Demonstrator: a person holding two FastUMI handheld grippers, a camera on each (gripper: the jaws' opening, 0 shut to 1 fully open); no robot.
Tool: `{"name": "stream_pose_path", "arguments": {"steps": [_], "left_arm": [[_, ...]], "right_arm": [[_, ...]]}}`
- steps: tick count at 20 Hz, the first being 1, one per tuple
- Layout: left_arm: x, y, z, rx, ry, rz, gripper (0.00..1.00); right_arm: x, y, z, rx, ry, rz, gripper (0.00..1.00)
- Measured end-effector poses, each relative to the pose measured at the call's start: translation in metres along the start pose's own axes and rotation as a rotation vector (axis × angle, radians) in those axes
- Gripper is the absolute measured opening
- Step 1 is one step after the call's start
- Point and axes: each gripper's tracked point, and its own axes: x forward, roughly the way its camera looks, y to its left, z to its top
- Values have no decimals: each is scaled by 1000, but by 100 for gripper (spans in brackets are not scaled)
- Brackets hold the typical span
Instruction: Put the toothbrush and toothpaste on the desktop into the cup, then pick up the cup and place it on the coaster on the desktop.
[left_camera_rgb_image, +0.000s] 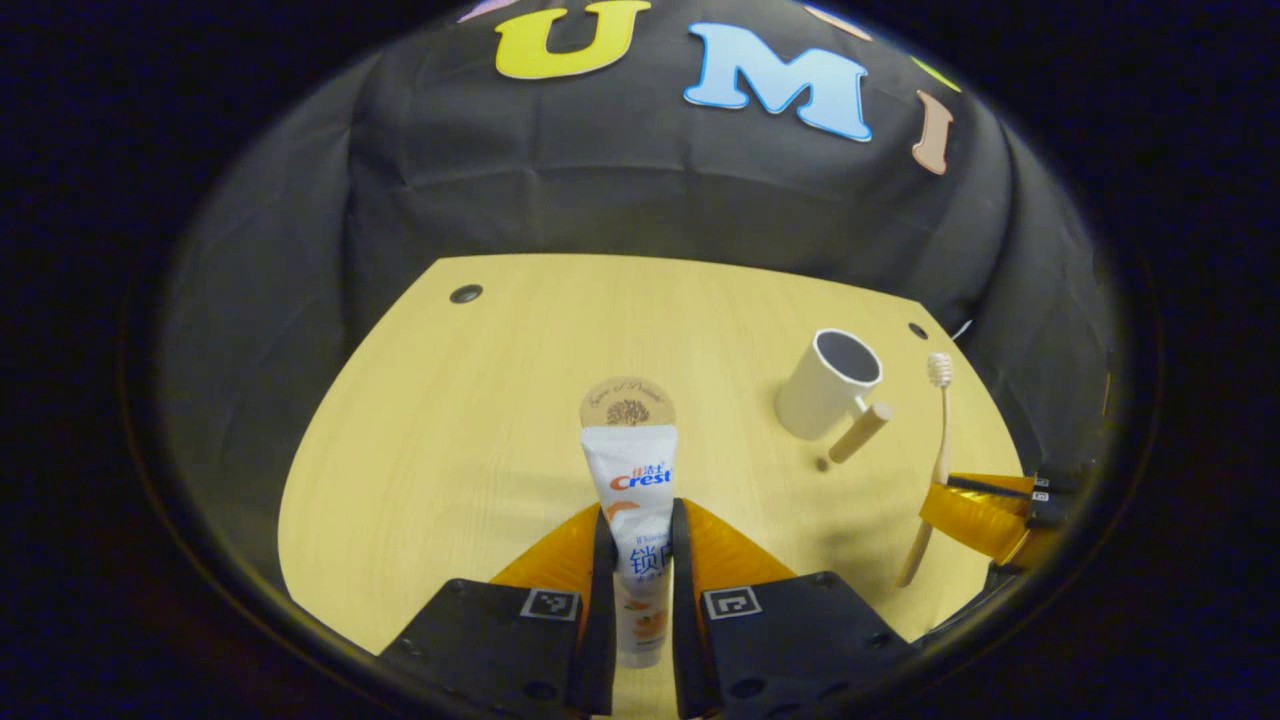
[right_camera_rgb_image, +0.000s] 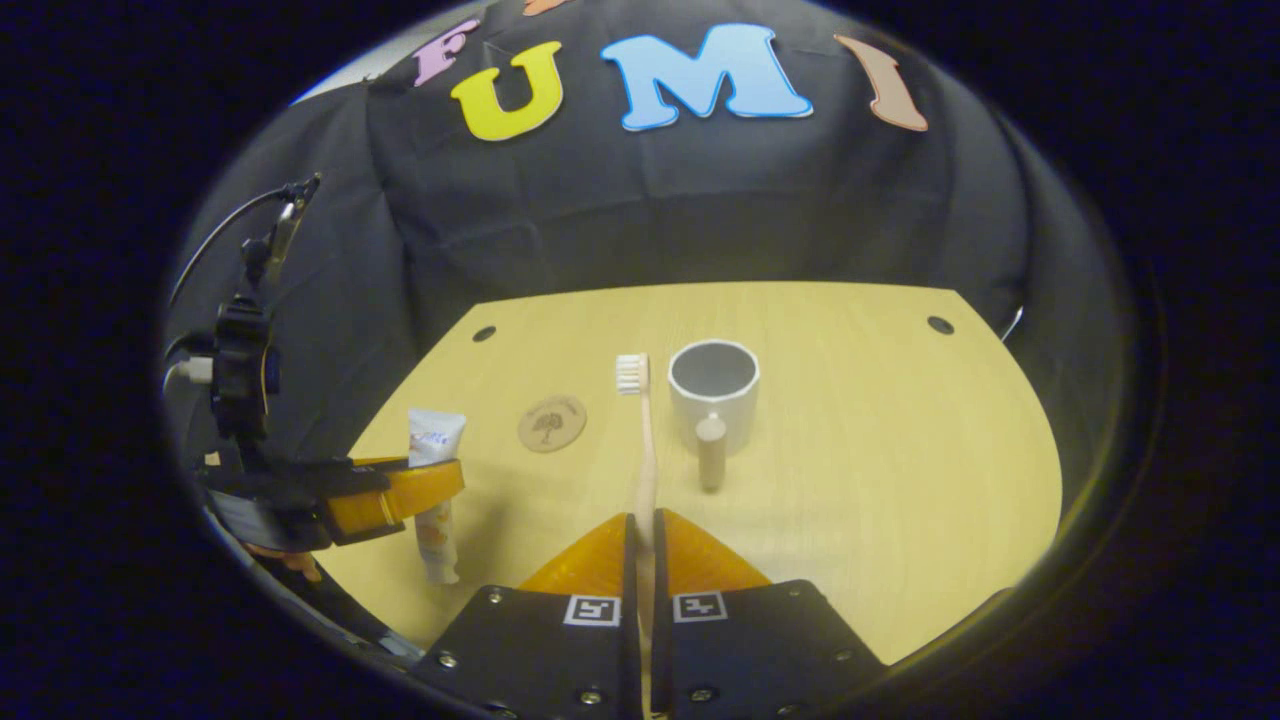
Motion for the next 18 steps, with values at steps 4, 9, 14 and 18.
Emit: {"name": "stream_pose_path", "arguments": {"steps": [4,9,14,18], "left_arm": [[-2,-15,28,-11,-77,-21,31],[-6,-34,65,-48,-185,-44,31],[-10,-40,87,-47,-267,-29,30],[-9,-38,94,-76,-281,-12,30]], "right_arm": [[3,-6,42,-16,-111,5,5],[17,-15,90,-67,-233,1,4],[36,-21,124,-84,-323,5,4],[60,-25,151,-122,-386,5,4]]}}
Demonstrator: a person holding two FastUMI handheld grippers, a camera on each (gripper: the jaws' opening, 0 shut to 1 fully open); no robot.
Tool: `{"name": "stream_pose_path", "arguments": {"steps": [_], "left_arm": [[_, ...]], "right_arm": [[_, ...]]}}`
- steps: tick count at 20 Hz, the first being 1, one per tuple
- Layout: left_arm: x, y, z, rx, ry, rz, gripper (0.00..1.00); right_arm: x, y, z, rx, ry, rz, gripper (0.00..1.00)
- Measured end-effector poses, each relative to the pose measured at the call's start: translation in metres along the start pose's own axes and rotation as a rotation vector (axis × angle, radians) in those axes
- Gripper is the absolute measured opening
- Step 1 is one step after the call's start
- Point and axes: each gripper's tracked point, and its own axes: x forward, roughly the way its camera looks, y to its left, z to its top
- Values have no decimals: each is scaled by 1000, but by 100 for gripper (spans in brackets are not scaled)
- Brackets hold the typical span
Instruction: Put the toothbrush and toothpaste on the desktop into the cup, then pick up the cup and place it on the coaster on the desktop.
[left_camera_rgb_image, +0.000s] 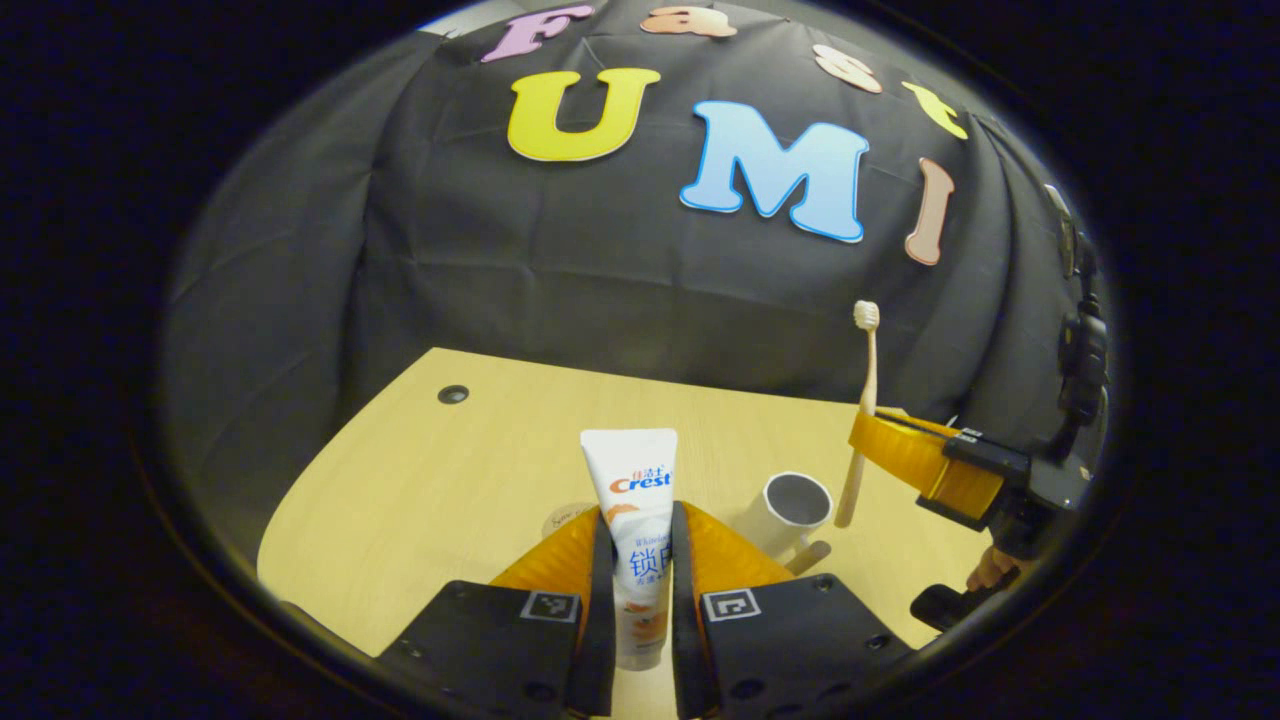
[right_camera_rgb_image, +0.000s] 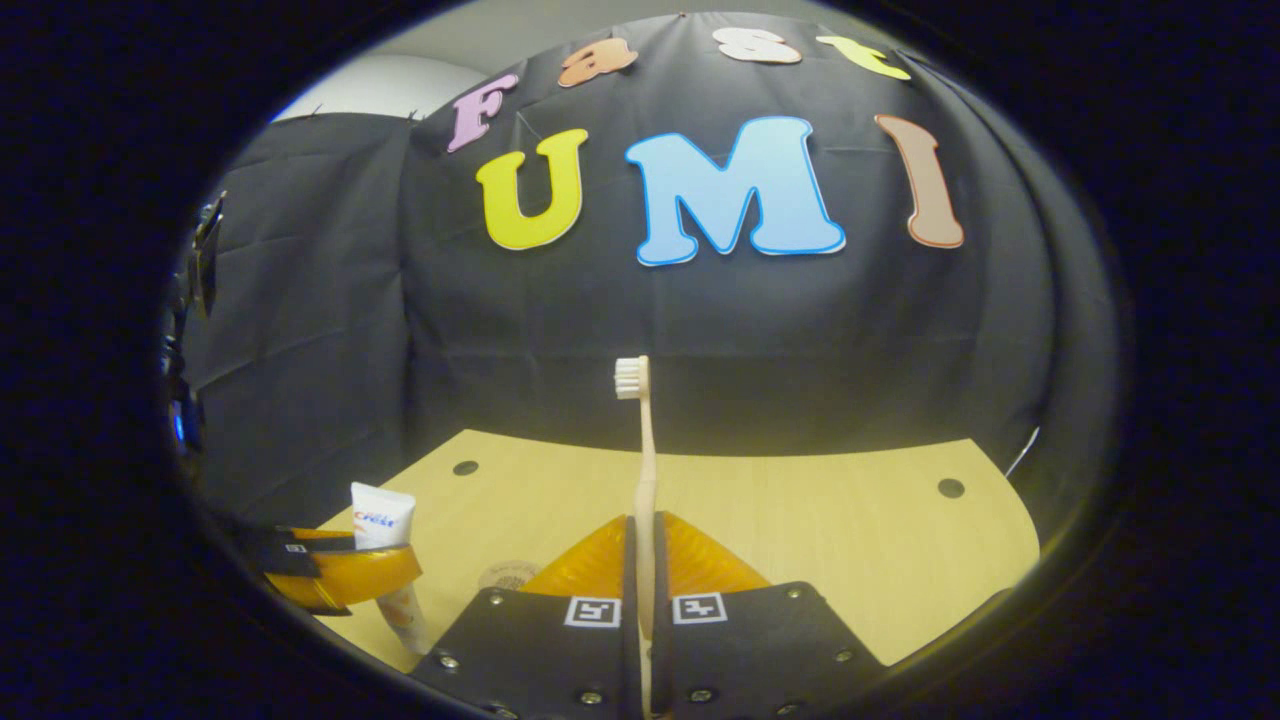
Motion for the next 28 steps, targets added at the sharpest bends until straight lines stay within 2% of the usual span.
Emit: {"name": "stream_pose_path", "arguments": {"steps": [5,9,14,15,16,18,19,20,22,23,24,27,28], "left_arm": [[0,9,1,-3,-4,41,30],[-1,14,4,-2,-19,66,30],[0,16,5,-8,-26,71,31],[-1,16,4,-6,-25,69,31],[-1,15,5,-3,-23,67,31],[-1,13,5,0,-23,62,31],[-1,11,5,1,-24,57,31],[0,10,5,2,-23,53,31],[2,7,3,1,-17,42,31],[2,5,2,-2,-15,35,31],[3,3,3,-3,-14,31,31],[5,-3,3,3,-17,17,31],[7,-4,4,4,-17,12,31]], "right_arm": [[39,-7,-2,-27,-23,6,4],[58,-9,-28,-37,32,7,4],[65,-11,-52,-72,74,-1,4],[64,-10,-57,-72,89,2,0],[63,-14,-64,-76,108,-4,4],[61,-17,-75,-70,138,-13,2],[59,-19,-80,-62,155,-18,8],[57,-21,-83,-55,164,-22,8],[52,-23,-84,-53,171,-27,15],[49,-25,-84,-59,174,-34,22],[46,-26,-84,-63,173,-37,20],[36,-29,-80,-63,174,-50,52],[32,-31,-78,-61,171,-54,55]]}}
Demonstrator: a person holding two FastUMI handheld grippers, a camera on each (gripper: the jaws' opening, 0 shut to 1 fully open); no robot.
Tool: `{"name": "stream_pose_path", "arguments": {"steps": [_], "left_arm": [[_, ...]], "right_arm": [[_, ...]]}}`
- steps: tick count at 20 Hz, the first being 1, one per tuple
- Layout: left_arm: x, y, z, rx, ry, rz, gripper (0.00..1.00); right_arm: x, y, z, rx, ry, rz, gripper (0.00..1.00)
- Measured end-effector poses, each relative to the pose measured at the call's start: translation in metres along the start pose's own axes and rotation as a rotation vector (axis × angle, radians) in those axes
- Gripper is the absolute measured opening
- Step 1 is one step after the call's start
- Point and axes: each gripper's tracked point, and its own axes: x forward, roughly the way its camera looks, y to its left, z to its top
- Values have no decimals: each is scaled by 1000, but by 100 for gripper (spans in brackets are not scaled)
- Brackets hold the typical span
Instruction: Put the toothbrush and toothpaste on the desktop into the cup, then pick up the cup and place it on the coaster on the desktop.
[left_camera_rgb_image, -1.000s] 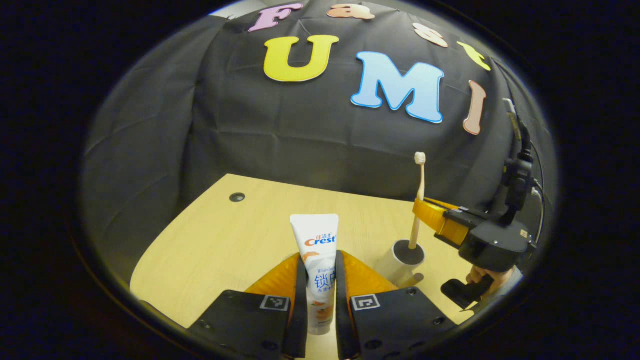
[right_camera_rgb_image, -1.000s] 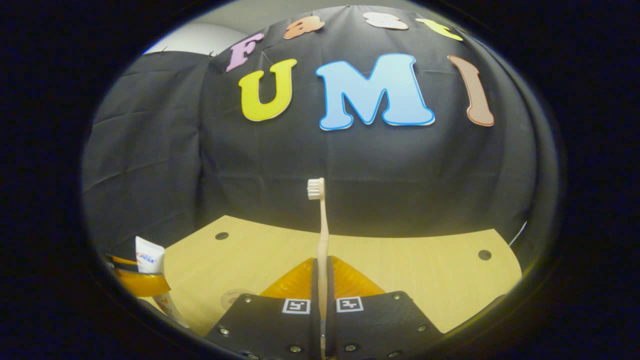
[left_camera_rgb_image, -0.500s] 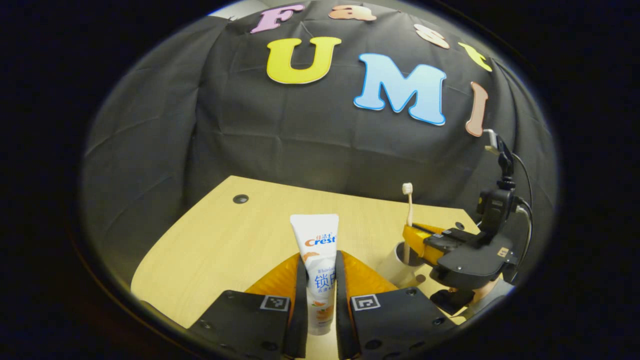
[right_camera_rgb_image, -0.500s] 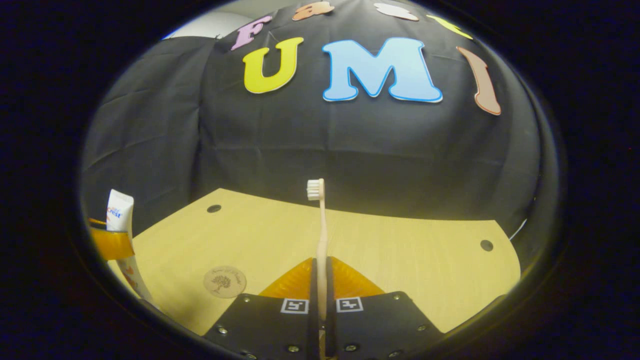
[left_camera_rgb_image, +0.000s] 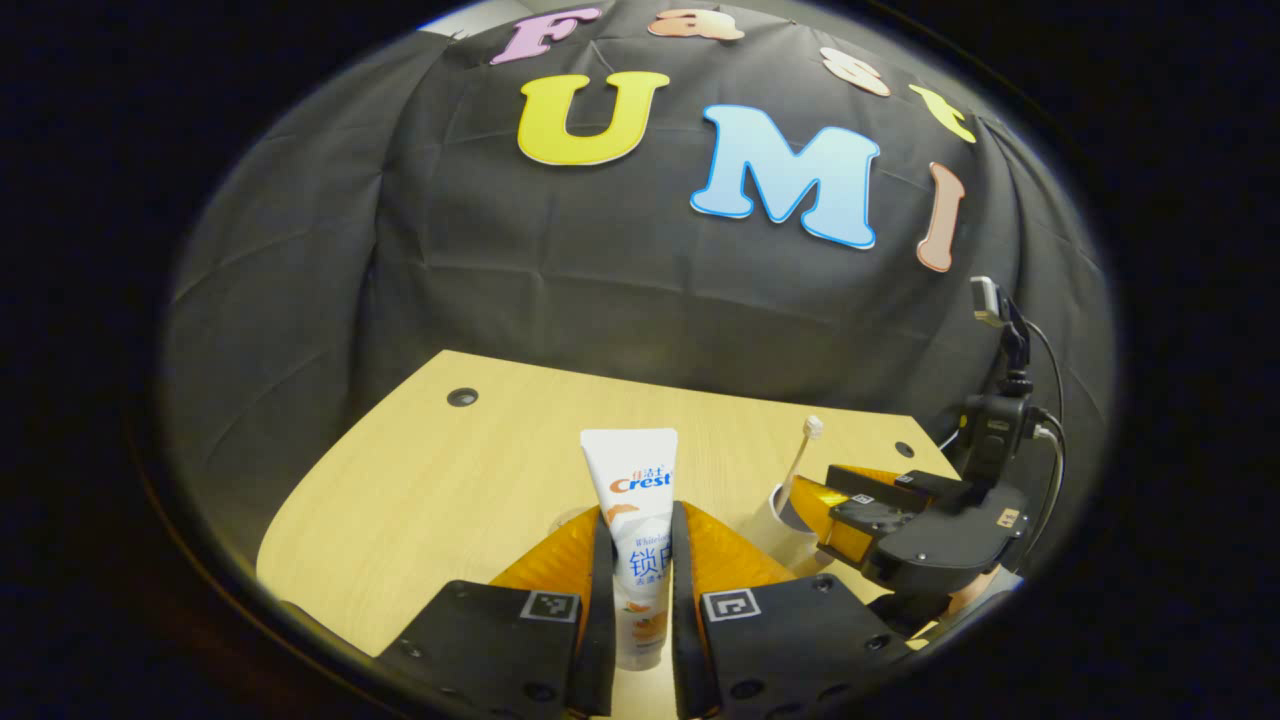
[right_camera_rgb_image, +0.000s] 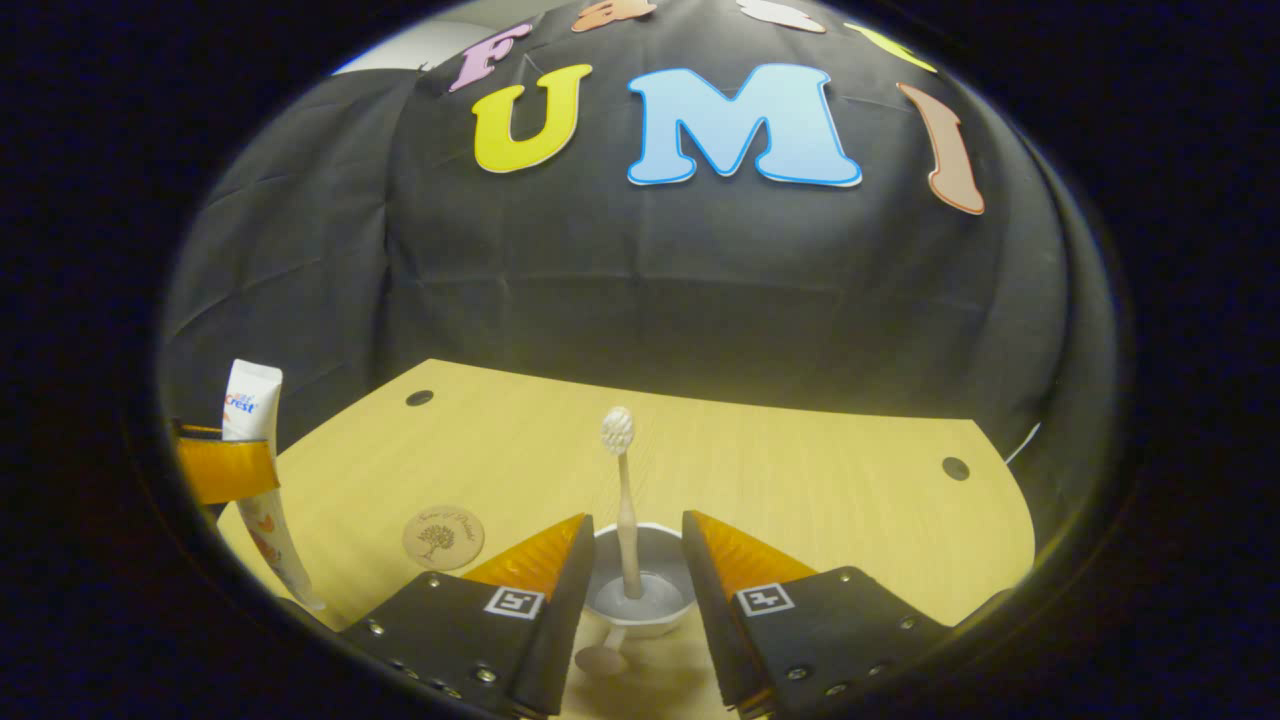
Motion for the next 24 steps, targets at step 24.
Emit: {"name": "stream_pose_path", "arguments": {"steps": [24], "left_arm": [[73,-145,75,-198,-271,-338,30]], "right_arm": [[-144,-135,-51,219,81,-259,88]]}}
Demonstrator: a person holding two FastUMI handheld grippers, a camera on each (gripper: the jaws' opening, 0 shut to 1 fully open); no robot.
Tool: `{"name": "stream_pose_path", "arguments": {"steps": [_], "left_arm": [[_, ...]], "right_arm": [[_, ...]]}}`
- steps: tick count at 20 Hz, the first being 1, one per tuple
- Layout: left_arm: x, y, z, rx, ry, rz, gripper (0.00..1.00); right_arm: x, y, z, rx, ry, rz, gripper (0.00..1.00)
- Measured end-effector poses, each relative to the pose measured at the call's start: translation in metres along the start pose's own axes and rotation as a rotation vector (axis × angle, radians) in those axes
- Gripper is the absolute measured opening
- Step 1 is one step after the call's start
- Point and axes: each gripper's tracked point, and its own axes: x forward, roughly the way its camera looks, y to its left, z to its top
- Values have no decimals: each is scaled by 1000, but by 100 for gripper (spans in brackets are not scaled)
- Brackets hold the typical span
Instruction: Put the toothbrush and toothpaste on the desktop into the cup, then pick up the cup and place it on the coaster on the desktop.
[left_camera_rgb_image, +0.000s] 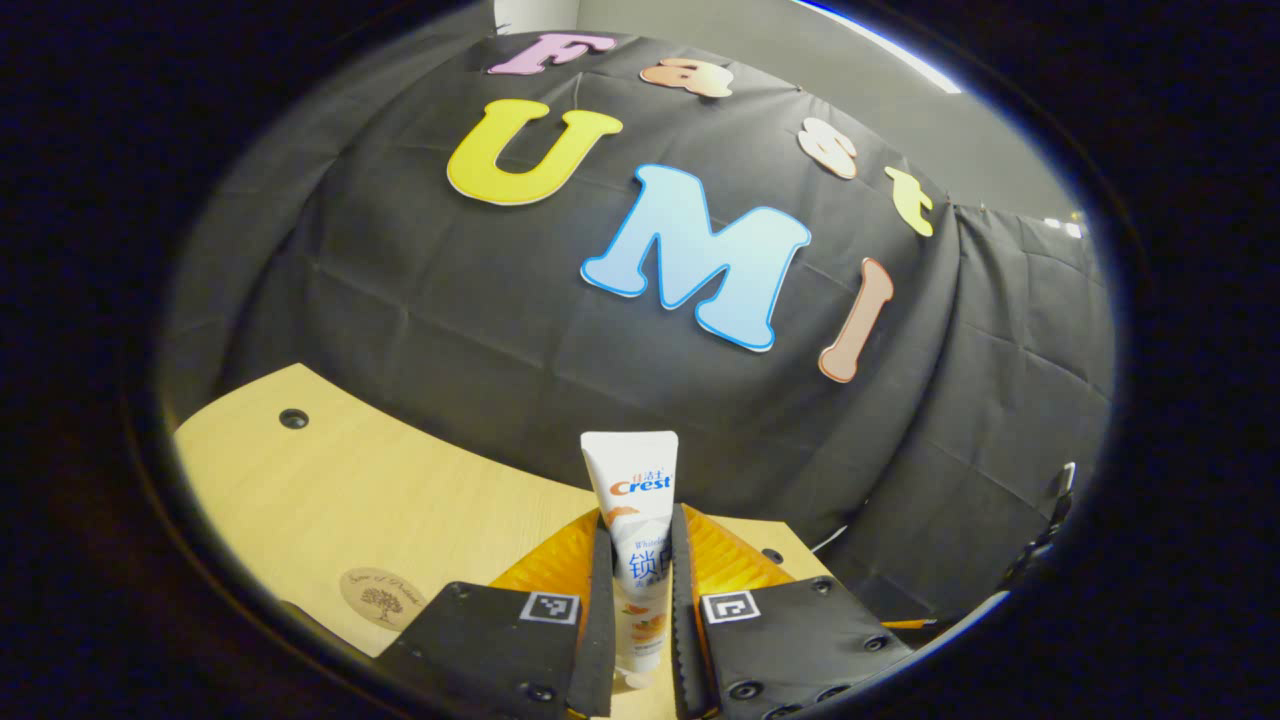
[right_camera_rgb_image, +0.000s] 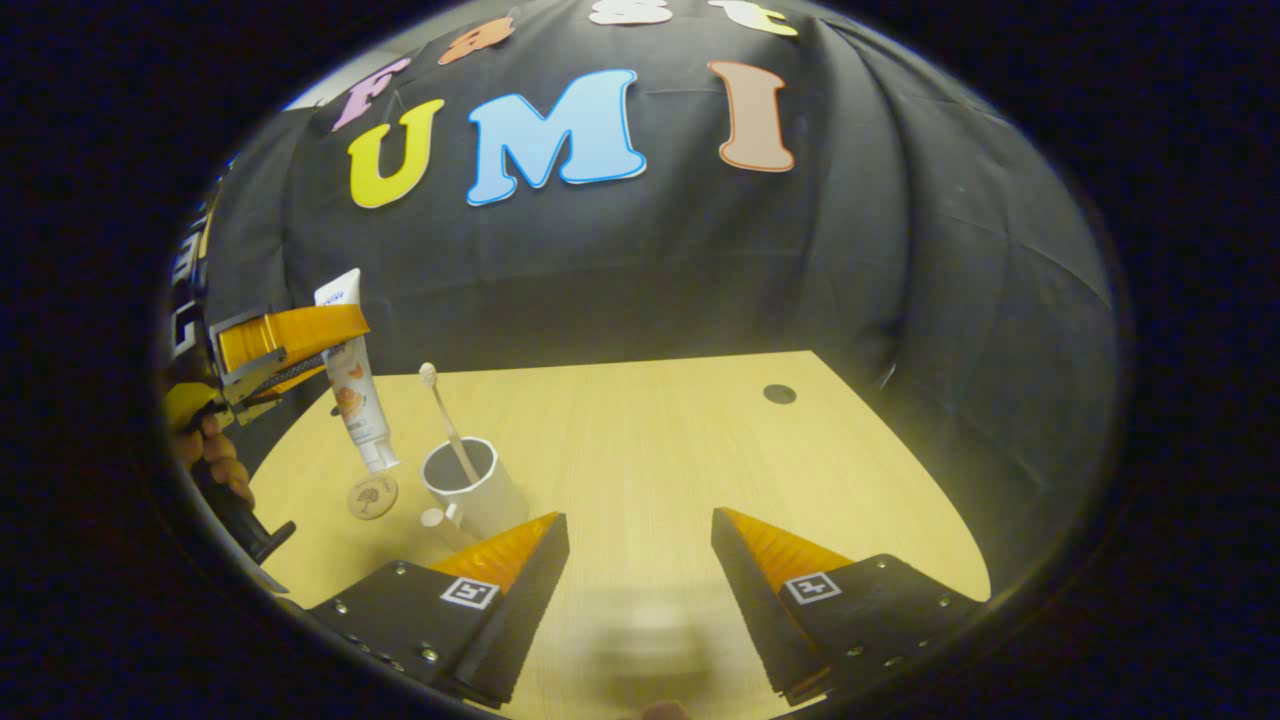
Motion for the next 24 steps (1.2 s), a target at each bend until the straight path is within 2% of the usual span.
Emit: {"name": "stream_pose_path", "arguments": {"steps": [7,13,14,16,18,20,21,22,24], "left_arm": [[46,2,-29,-1,-28,6,30],[60,8,-50,151,-74,15,31],[60,9,-53,158,-74,16,30],[56,10,-60,137,-60,12,35],[54,13,-56,132,-58,21,43],[50,9,-56,131,-51,6,57],[48,8,-56,135,-46,3,72],[46,6,-55,139,-41,-8,69],[41,5,-51,143,-41,-15,94]], "right_arm": [[-3,-17,-10,10,36,-16,88],[0,-18,-21,0,98,-10,88],[0,-17,-24,1,109,-6,88],[1,-15,-29,1,126,4,88],[2,-11,-31,0,129,16,88],[3,-3,-32,2,130,27,88],[3,2,-32,4,131,34,88],[3,6,-31,4,128,41,87],[3,13,-31,-4,125,55,88]]}}
